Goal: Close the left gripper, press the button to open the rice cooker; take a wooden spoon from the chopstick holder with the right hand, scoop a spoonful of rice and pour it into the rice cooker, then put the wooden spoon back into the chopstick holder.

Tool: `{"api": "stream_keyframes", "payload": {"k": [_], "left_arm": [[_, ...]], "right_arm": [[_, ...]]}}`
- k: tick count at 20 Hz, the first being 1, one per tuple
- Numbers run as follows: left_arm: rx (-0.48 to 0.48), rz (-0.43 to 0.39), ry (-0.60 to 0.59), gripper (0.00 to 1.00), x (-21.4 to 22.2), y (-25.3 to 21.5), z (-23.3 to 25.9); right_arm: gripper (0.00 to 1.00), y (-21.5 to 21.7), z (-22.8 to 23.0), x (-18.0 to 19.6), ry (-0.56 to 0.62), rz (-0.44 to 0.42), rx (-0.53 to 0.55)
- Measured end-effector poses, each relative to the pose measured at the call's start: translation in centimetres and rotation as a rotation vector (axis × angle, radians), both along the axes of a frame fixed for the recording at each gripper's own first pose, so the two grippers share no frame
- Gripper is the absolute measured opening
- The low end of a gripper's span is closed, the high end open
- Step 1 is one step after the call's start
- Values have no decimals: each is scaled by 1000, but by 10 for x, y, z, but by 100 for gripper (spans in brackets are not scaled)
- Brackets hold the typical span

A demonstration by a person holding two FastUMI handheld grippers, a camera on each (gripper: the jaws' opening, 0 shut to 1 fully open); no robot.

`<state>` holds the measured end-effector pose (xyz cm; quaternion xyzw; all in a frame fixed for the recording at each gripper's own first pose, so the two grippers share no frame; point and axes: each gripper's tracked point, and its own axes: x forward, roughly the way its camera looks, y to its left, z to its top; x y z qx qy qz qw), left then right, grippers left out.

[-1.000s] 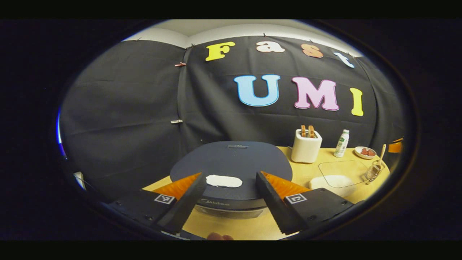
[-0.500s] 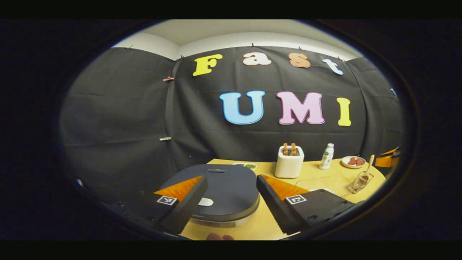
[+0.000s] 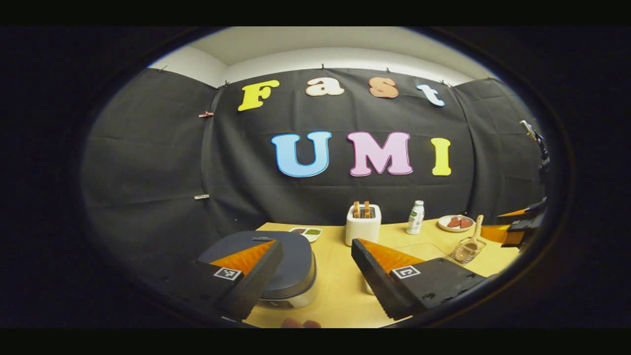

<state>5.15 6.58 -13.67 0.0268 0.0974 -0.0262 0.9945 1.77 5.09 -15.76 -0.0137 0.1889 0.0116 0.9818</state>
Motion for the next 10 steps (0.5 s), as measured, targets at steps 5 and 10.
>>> {"api": "stream_keyframes", "payload": {"k": [5, 10], "left_arm": [[-19, 20, -11, 95, -5, 3, 7], [3, 38, -53, 95, -10, 8, 20]], "right_arm": [[94, 4, 6, -4, -24, -7, 11], [98, 7, 15, -5, -53, -2, 24]]}}
